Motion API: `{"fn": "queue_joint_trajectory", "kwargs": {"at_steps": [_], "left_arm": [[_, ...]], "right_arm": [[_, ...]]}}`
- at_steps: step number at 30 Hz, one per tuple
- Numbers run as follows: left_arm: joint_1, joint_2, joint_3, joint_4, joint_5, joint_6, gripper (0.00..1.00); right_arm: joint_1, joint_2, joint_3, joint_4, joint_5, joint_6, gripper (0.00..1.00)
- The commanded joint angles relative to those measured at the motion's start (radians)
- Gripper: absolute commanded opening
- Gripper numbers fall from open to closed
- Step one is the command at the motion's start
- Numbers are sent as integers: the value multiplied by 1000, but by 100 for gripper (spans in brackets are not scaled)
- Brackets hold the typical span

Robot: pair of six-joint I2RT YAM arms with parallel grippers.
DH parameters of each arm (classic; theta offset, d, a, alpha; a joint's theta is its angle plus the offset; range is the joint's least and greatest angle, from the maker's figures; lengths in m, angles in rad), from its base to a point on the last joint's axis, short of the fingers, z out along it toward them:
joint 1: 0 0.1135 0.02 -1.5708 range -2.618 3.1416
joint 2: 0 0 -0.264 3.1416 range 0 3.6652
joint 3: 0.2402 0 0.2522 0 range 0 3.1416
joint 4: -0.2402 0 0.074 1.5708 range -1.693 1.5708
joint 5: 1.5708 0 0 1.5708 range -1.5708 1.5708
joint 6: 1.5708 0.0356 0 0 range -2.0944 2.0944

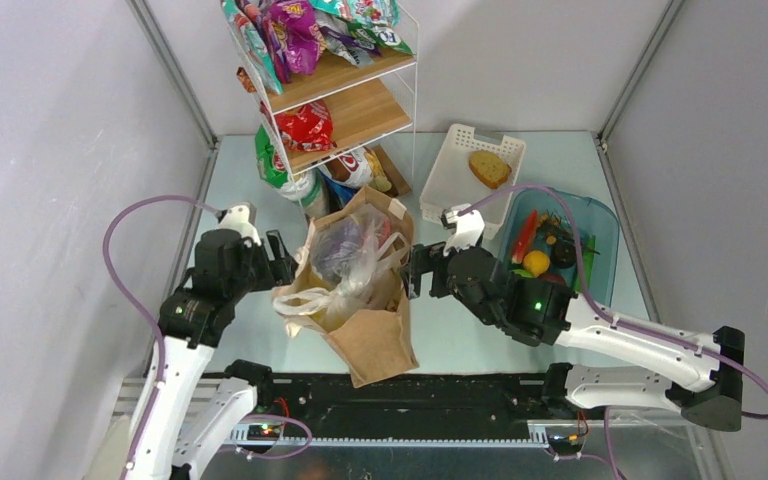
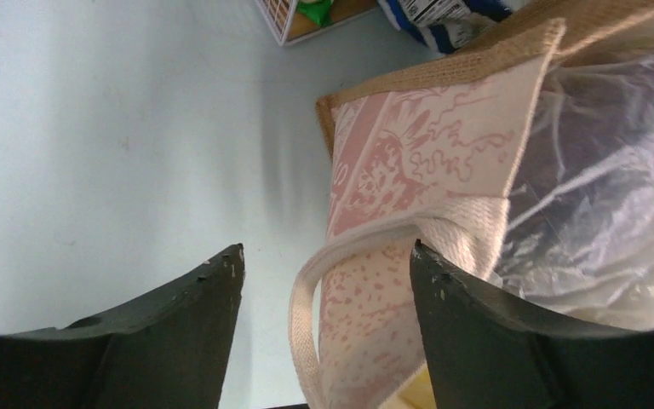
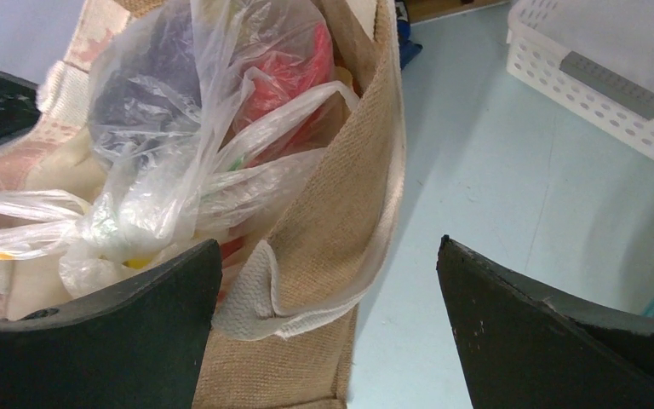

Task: Untie the knot of the grocery bags and take out the mixed food

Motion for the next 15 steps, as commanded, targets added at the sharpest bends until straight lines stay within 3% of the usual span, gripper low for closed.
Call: {"fn": "queue_joint_trajectory", "kwargs": {"at_steps": [1, 9, 15], "left_arm": [[7, -98, -1, 35, 47, 0, 81], [6, -188, 12, 16, 161, -65, 91], [6, -132, 12, -50, -2, -77, 92]], "right_arm": [[-13, -30, 44, -42, 40, 4, 100], [-25, -71, 27, -69, 38, 10, 100], [-25, -103, 13, -65, 26, 13, 100]]}}
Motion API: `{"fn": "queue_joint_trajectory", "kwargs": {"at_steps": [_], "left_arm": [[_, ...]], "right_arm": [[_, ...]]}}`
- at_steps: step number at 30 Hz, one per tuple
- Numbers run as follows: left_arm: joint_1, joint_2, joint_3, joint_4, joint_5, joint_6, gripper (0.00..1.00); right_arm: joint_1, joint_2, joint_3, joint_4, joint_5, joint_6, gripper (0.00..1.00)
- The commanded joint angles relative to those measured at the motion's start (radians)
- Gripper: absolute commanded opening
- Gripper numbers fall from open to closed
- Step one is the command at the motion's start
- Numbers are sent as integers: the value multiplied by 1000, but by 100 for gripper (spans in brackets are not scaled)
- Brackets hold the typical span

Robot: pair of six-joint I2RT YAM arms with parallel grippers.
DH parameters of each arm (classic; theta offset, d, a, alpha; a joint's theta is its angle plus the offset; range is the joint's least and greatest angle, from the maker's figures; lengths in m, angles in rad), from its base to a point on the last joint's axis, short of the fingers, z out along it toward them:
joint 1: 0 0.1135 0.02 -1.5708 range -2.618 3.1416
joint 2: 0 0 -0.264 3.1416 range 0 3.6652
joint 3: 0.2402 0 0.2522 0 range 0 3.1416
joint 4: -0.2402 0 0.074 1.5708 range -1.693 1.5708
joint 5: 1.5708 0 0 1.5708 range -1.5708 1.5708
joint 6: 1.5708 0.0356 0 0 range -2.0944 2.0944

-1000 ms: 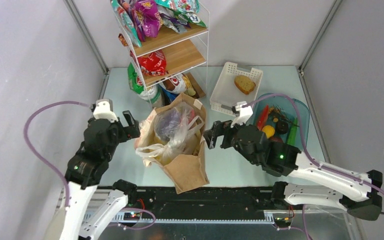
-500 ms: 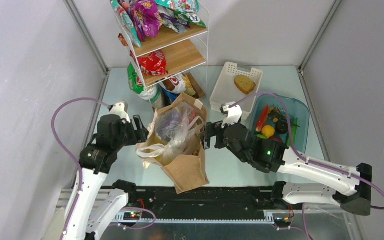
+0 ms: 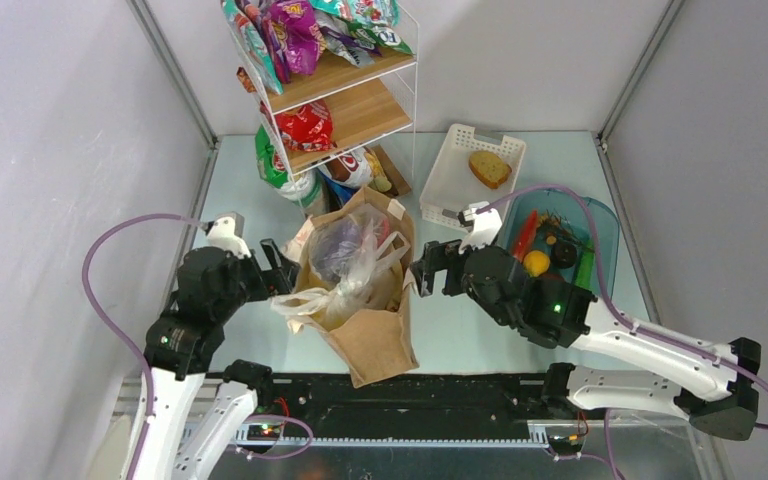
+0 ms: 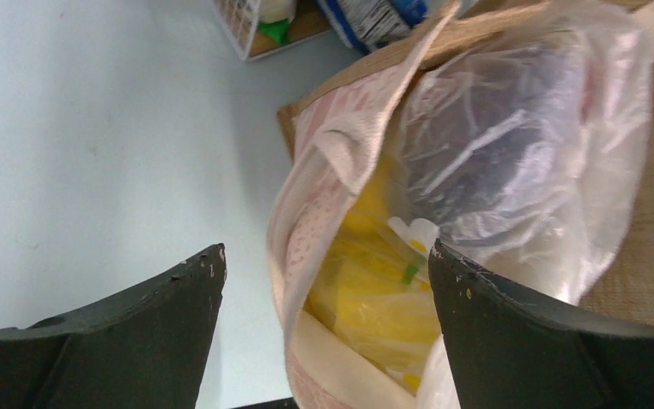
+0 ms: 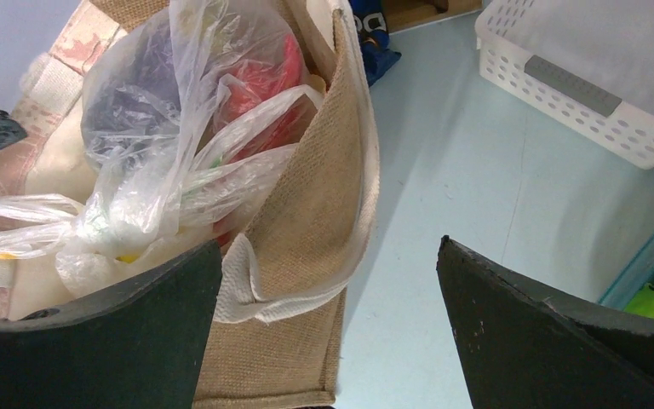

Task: Untie the knot of the grocery bags and take out the mixed food

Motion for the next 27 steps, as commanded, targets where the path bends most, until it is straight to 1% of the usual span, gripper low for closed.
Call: {"fn": "queue_joint_trajectory", "kwargs": {"at_steps": [1, 2, 3, 4, 5, 6, 7, 8, 9, 10, 11, 12, 13, 14, 15, 17, 18, 22, 25, 27], "left_arm": [[7, 38, 24, -41, -125, -15, 91], [6, 37, 29, -44, -148, -13, 90], [6, 34, 35, -45, -180, -9, 82], [7, 36, 36, -43, -178, -6, 76], [6, 40, 35, -43, -150, 0, 66], [7, 54, 34, -43, -122, 2, 63], [7, 66, 30, -42, -51, 7, 59], [6, 95, 28, -42, -15, 11, 58], [6, 109, 26, -42, 49, 23, 55], [5, 135, 25, -43, 73, 29, 52], [4, 145, 25, -42, 104, 36, 42], [3, 158, 25, -42, 112, 39, 35], [1, 162, 33, -41, 129, 45, 23], [0, 164, 39, -35, 144, 50, 17], [0, 163, 60, -30, 185, 54, 6], [0, 156, 105, -3, 259, 43, 1], [0, 153, 121, 26, 278, 33, 0], [-3, 165, 186, 106, 273, 18, 0], [-3, 158, 156, 179, 287, 18, 0], [-2, 127, 98, 243, 295, 9, 0]], "right_arm": [[-3, -41, 8, 4, 16, 12, 100], [-3, -44, 6, 3, 13, 12, 100], [-3, -51, 4, 3, 13, 12, 100], [-3, -57, 0, 2, 12, 12, 100], [-3, -61, -2, 3, 13, 10, 100], [-3, -68, -9, 6, 10, 6, 100], [-3, -71, -11, 8, 7, -1, 100], [-4, -78, -14, 11, 6, -3, 100], [-4, -82, -15, 10, 5, -5, 100], [-3, -89, -17, 9, 6, -6, 100], [-2, -93, -16, 4, 5, -8, 100], [-3, -103, -16, 0, 5, -9, 100], [-3, -108, -16, -9, 5, -13, 100], [-3, -121, -17, -13, 6, -15, 100], [-3, -129, -17, -16, 7, -22, 100], [-1, -157, -17, -7, 15, -33, 100], [-1, -181, -16, 1, 19, -39, 100], [21, -255, -16, 99, -10, -89, 100], [52, -262, -15, 187, -68, -116, 100], [55, -232, -2, 213, -121, -124, 100]]}}
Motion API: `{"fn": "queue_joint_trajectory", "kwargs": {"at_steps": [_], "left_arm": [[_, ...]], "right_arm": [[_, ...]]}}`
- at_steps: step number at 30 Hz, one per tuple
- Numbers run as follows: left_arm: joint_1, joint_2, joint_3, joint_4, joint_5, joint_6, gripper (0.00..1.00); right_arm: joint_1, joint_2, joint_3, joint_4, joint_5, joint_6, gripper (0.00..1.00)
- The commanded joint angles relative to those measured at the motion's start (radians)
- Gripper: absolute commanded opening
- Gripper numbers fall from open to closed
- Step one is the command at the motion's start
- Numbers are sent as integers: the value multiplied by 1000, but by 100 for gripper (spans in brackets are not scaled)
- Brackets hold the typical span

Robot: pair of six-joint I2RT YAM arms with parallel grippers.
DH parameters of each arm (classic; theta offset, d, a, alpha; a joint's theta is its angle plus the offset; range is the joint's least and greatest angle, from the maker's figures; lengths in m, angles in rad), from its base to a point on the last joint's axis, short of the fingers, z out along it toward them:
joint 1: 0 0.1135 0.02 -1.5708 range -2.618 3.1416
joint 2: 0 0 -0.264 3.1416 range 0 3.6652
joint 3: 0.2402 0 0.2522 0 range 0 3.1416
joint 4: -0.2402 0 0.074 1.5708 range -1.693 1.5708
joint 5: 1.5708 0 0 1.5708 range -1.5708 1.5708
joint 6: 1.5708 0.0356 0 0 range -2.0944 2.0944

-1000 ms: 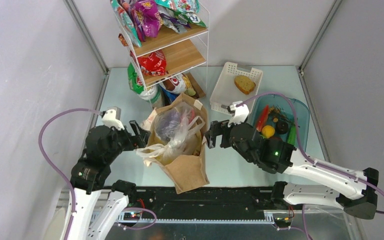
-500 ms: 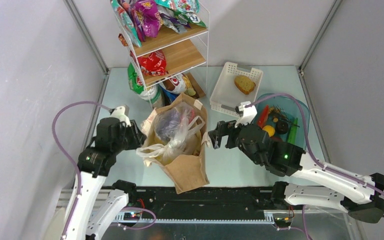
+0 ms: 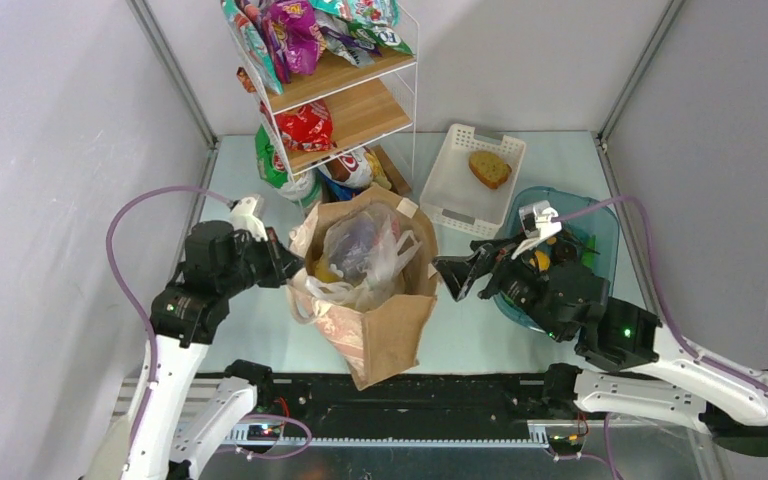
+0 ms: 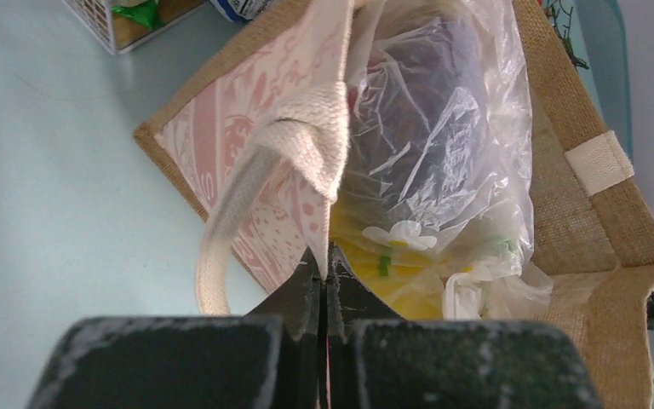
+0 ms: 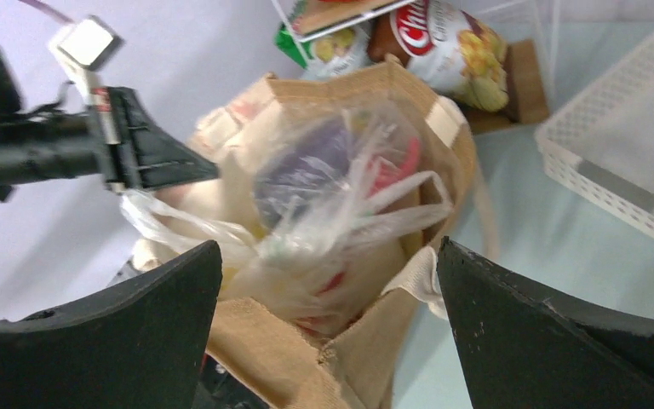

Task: Untie the knot of the grocery bags and take out the mixed food

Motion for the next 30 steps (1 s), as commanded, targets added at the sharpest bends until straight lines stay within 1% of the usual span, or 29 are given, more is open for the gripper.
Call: {"fn": "queue_joint_trajectory", "kwargs": {"at_steps": [1, 2, 5, 6, 7, 9, 13, 16, 22, 24, 27, 30], "left_arm": [[2, -64, -68, 281, 60, -25, 0], [1, -90, -96, 326, 62, -28, 0], [2, -131, -224, 398, 55, -31, 0], [1, -143, -244, 419, 52, -30, 0], [2, -145, -265, 422, 43, -29, 0], [2, -153, -275, 426, 61, -28, 0], [2, -163, -290, 430, 50, -32, 0], [0, -162, -296, 430, 60, -37, 0], [2, -164, -295, 429, 50, -30, 0], [3, -164, -294, 428, 44, -21, 0], [3, -165, -291, 428, 35, -6, 0], [3, -171, -287, 418, 15, 19, 0]], "right_arm": [[18, 47, 33, 131, -103, -52, 100], [17, 87, 57, 122, -126, -54, 100], [17, 188, 118, 83, -166, -82, 100], [14, 247, 155, 53, -185, -93, 100], [12, 275, 175, 38, -237, -118, 100], [-6, 364, 231, -17, -295, -148, 100], [-13, 528, 324, -53, -301, -181, 100], [-26, 592, 372, -62, -304, -207, 100], [-123, 680, 385, -107, -385, -229, 100], [-143, 704, 380, -114, -440, -260, 100], [-155, 766, 377, -100, -590, -277, 100], [-119, 840, 377, -38, -683, -285, 100]]}}
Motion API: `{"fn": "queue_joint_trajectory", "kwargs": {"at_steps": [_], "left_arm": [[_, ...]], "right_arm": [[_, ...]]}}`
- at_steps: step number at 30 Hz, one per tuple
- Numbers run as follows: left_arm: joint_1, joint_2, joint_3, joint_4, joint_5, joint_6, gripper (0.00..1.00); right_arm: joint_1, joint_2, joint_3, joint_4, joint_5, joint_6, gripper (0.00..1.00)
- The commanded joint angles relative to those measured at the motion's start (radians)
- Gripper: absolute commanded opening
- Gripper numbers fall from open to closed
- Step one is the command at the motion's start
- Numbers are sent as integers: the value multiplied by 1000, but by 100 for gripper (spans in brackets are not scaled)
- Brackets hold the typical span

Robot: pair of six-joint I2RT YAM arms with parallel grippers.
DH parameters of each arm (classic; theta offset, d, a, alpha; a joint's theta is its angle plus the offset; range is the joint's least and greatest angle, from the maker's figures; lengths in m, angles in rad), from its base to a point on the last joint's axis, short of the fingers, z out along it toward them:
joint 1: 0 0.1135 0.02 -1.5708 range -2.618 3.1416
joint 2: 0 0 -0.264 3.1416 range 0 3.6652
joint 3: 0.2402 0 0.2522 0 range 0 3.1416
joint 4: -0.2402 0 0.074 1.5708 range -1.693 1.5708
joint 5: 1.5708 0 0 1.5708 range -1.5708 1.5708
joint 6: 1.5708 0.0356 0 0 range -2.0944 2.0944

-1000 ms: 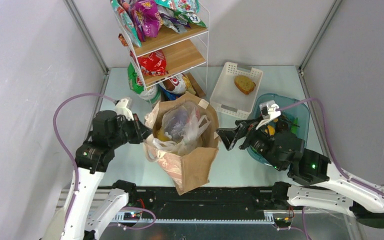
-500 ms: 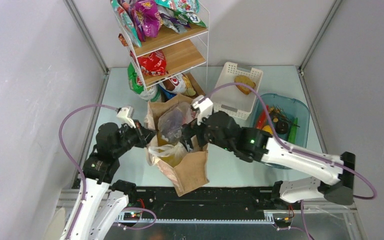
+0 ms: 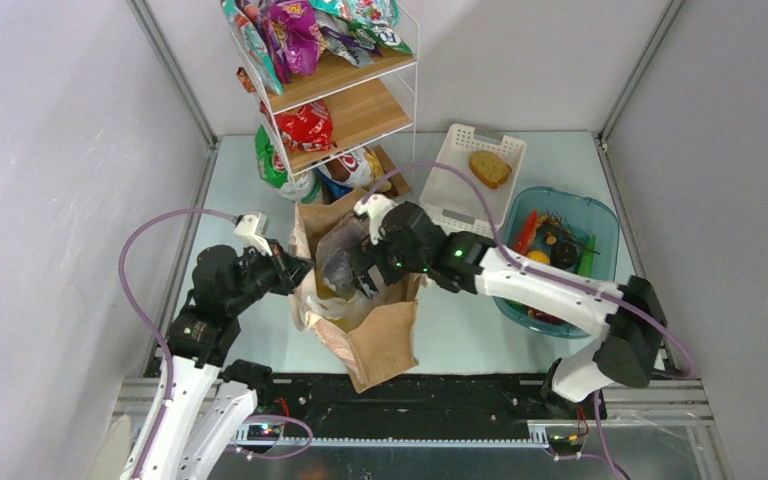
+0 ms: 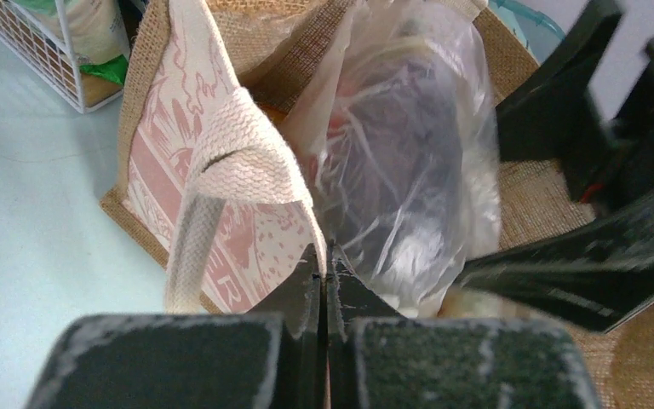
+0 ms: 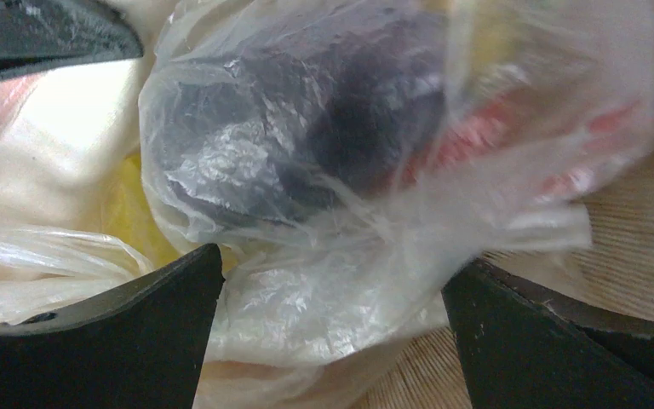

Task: Untie the knot of the grocery bags and take out the mixed food

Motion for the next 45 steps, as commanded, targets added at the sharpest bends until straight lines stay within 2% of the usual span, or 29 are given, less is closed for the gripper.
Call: {"fn": "queue_joint_trajectory", "kwargs": {"at_steps": [1, 3, 6, 8, 9, 10, 11, 12, 14, 20, 21, 23, 28, 29, 33, 38, 42, 45], "left_arm": [[3, -17, 14, 76, -49, 48, 0], [3, -19, 14, 71, -63, 54, 0], [3, -20, 17, 66, -68, 58, 0], [3, -19, 16, 63, -71, 61, 0], [2, -20, 17, 63, -75, 63, 0], [3, -21, 17, 61, -81, 64, 0], [2, -23, 18, 60, -84, 65, 0], [3, -25, 20, 58, -90, 65, 0], [3, -30, 21, 56, -103, 65, 0], [6, -37, 21, 49, -153, 54, 0], [6, -102, 22, 47, -158, 52, 0], [9, -45, 25, 43, -177, 52, 0], [22, -46, 47, 24, -300, 57, 0], [24, -58, 58, 19, -317, 58, 0], [45, -83, 113, -34, -569, 40, 0], [90, -69, 185, -78, -791, 54, 0], [230, 8, 239, -87, -888, 78, 0], [348, 78, 289, -87, -901, 88, 0]], "right_arm": [[48, 125, 35, 94, -204, -40, 100], [71, 176, 34, 155, -222, -24, 100], [79, 233, 33, 205, -155, 8, 98], [71, 234, 32, 196, -114, 22, 82], [67, 226, 30, 193, -102, 29, 65], [66, 201, 18, 193, -80, 31, 56], [69, 182, 10, 196, -62, 29, 35], [71, 135, -9, 205, -41, 28, 18], [77, 60, -34, 220, -10, 23, 1], [96, -185, -139, 350, 20, 34, 0], [100, -243, -155, 399, 26, 34, 0], [104, -319, -191, 474, 46, 24, 0], [104, -470, -204, 522, 169, -52, 0], [99, -511, -204, 521, 198, -61, 0], [59, -624, -204, 466, 272, -77, 0], [-17, -716, -203, 308, 377, -64, 0], [-70, -743, -220, 242, 456, -73, 0], [-112, -753, -235, 212, 467, -57, 0]]}}
